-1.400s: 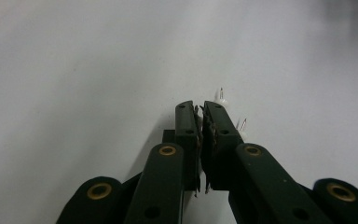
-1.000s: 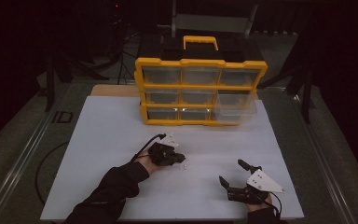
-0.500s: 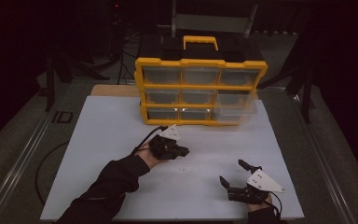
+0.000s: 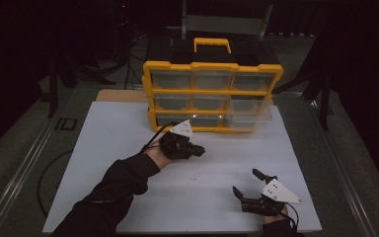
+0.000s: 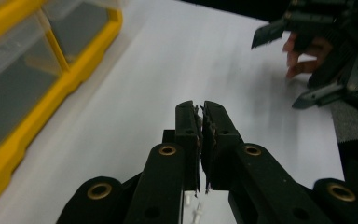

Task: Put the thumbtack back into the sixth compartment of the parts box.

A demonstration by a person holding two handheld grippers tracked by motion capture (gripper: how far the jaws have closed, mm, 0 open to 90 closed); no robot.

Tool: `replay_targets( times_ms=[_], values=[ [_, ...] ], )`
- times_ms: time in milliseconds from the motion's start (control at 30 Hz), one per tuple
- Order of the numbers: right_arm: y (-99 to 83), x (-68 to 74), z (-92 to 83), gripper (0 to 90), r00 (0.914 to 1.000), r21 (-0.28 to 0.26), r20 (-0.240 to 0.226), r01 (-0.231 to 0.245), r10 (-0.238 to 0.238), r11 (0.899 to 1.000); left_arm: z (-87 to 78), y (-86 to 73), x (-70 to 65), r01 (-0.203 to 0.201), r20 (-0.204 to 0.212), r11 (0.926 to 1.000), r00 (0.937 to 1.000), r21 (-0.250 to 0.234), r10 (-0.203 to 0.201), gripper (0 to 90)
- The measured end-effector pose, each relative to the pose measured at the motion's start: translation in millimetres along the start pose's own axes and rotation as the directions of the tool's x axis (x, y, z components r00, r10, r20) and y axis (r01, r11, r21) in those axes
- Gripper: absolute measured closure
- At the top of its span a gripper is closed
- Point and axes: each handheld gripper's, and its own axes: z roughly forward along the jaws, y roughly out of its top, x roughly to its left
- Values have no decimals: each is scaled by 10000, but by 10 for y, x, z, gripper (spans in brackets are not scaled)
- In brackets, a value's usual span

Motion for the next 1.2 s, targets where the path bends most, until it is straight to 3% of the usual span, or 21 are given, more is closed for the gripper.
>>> replay_targets(
  times_ms=[700, 1200],
  values=[
    [8, 10, -5, 95, 10000, -28, 7, -15, 15, 10000, -83, 513, -17, -547, -46, 9979, 9985, -347, 546, 865],
    [8, 4, -5, 95, 10000, -84, 10, -41, 41, 10000, -59, 894, 68, -552, 5, 9954, 9985, -778, 554, 865]
  ],
)
